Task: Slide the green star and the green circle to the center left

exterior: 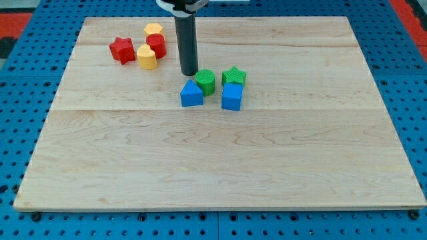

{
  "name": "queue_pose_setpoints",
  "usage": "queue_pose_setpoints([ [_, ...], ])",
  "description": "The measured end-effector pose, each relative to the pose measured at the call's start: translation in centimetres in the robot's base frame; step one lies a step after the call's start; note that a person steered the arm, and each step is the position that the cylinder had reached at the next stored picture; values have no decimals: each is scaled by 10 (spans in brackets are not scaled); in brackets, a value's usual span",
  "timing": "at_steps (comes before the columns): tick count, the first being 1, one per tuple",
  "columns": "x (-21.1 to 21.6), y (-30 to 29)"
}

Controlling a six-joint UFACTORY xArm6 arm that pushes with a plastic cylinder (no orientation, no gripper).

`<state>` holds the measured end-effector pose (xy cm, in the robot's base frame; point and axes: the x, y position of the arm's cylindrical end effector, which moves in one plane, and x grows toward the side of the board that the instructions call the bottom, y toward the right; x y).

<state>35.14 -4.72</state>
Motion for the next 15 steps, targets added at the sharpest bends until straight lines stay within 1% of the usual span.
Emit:
queue_pose_setpoints([
  [1, -9, 45],
  [2, -21, 71],
  [4, -46, 93],
  [5, -42, 144],
  [6, 23, 165],
  [7, 37, 135],
  [8, 24, 75],
  [9, 24, 73],
  [11, 28, -38],
  [12, 1, -38],
  [13, -2, -54],
  [14, 20, -110],
  [15, 27, -138],
])
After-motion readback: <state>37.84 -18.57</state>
